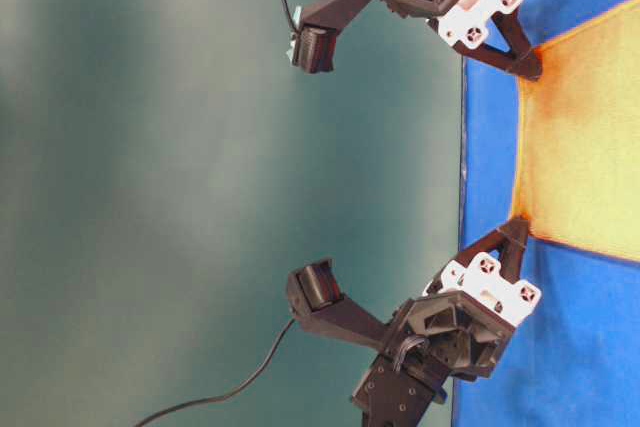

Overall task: Fold the orange towel.
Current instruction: 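Move both grippers to the strip's top corners and grasp them, then pull the top corners down to the bottom edge, folding again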

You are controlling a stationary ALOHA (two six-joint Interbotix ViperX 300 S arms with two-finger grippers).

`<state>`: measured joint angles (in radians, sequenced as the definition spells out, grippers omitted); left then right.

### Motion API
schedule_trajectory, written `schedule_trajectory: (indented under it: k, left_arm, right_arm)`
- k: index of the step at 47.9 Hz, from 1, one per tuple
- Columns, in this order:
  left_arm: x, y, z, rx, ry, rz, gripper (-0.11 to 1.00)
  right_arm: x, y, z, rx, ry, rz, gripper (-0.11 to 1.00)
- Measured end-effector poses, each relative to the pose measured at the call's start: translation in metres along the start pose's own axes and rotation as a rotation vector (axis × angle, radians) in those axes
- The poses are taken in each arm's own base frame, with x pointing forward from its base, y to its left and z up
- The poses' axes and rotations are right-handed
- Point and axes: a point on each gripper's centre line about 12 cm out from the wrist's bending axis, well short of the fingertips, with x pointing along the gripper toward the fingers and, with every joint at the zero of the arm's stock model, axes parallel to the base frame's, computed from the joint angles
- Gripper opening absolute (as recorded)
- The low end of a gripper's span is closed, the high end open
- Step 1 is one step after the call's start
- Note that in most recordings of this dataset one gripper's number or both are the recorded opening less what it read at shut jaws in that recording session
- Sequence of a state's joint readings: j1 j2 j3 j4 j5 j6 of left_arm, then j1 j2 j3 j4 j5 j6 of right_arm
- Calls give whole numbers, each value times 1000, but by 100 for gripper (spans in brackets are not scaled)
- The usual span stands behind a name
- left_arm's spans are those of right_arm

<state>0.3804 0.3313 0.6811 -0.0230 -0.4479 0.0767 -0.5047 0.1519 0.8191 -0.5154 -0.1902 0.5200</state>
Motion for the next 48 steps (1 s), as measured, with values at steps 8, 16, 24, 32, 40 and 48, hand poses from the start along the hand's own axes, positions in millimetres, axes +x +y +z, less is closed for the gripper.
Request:
schedule_trajectory:
  k: [8,16,24,32,40,48]
  left_arm:
    - [0,0,0,14,11,0,1]
    - [-14,0,18,57,-9,-2,1]
    - [-28,-7,33,73,-42,-16,1]
    - [-30,-17,32,86,-39,-37,1]
    - [-37,-25,32,99,-27,-57,1]
    - [-54,-44,37,126,-17,-102,1]
  right_arm:
    - [0,1,1,8,-6,3,4]
    - [-14,4,12,2,-33,-4,4]
    - [-30,13,23,-22,-55,-8,4]
    - [-32,15,24,-26,-56,-7,4]
    - [-34,24,24,-34,-57,10,4]
    - [-46,47,24,-54,-46,36,4]
